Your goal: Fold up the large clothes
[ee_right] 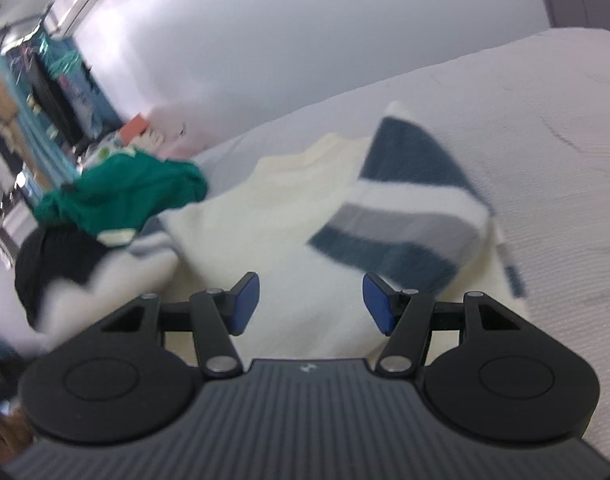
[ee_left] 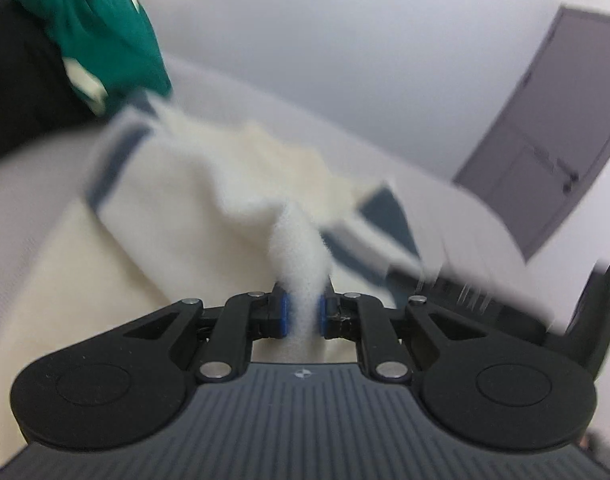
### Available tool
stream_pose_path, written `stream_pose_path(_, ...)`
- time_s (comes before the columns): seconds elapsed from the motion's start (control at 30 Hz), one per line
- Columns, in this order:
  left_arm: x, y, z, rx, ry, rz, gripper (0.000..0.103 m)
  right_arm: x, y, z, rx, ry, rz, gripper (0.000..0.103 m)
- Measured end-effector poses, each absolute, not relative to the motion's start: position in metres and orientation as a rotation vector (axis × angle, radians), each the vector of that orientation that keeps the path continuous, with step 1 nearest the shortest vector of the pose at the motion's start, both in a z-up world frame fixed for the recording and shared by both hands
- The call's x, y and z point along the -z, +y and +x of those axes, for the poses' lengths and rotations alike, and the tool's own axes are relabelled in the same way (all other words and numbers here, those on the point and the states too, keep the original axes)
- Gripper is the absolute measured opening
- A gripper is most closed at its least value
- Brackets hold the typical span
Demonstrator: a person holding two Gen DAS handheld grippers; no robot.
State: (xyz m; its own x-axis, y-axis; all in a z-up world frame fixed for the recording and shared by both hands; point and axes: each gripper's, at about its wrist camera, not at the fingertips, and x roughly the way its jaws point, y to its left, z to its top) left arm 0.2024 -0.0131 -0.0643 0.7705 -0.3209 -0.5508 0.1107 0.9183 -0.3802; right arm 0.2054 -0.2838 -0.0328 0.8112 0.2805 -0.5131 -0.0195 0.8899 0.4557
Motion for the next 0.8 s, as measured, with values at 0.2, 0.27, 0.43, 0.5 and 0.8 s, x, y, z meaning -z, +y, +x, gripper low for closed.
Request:
stream_pose_path(0.2,0.123,-0.057,0.228,0.254,0.76,-0.285,0.017,0.044,-0.308,0.209,-0.179,0.613,0.547,0.061)
stream_pose_path(0.27,0.133,-0.06,0.231,0.251,0.762,-0.283,0.021,0.05,-0.31,0.212,-0.186,0.631,0.558,0.061)
stream_pose_path(0.43,0.135,-0.057,0.225,0.297,0.758,-0.283,0.047,0.059,-0.311,0.215,-0.219,0.665,0.575,0.061)
stream_pose_path(0.5,0.132,-0.048,0.222,0.352,0.775,-0.319,0.065,0.061,-0.31,0.215,-0.24,0.674,0.589,0.061)
stream_pose_path(0.8,0.099,0.014,0.208,0.326,0.705,-0.316,0.071,0.067,-0.289,0.214,-0.334,0.763,0.596,0.064)
